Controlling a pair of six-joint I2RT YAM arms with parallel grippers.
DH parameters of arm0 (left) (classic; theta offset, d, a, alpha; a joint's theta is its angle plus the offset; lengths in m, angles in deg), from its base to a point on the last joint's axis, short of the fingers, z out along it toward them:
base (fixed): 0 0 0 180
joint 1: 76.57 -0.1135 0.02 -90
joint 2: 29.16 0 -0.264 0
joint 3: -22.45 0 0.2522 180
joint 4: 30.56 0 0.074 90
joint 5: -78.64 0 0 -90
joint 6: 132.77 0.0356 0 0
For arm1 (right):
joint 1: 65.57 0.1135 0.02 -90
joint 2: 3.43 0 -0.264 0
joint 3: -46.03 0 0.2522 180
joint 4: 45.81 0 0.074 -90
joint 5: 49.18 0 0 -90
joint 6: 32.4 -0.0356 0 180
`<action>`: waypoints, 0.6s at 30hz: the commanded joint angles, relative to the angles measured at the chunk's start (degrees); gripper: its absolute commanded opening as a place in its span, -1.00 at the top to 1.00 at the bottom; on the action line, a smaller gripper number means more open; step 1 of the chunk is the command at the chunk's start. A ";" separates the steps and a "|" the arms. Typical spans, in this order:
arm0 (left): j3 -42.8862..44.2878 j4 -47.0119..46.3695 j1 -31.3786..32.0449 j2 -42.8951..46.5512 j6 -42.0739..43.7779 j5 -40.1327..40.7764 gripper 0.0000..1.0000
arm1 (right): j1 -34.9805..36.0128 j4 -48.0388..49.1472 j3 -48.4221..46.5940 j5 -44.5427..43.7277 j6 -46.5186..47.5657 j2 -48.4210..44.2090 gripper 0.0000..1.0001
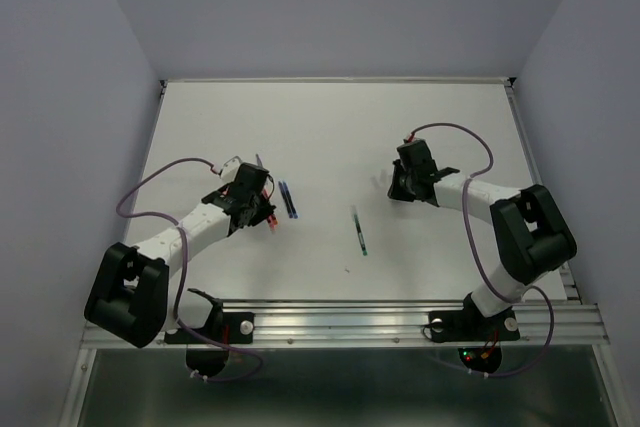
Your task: Open the pen caps
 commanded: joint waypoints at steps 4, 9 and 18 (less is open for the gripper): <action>-1.70 0.13 -2.77 -1.19 -0.33 1.74 1.00 | 0.69 -0.12 -0.72 -0.31 -0.42 1.16 0.43; -1.70 -1.01 -3.91 -4.25 0.81 0.34 1.00 | 0.69 -0.83 -1.07 0.39 -0.42 0.02 0.18; -1.78 -1.10 -4.27 -5.41 0.99 -0.81 0.63 | 1.21 -2.06 -1.25 2.23 1.33 -5.68 -0.02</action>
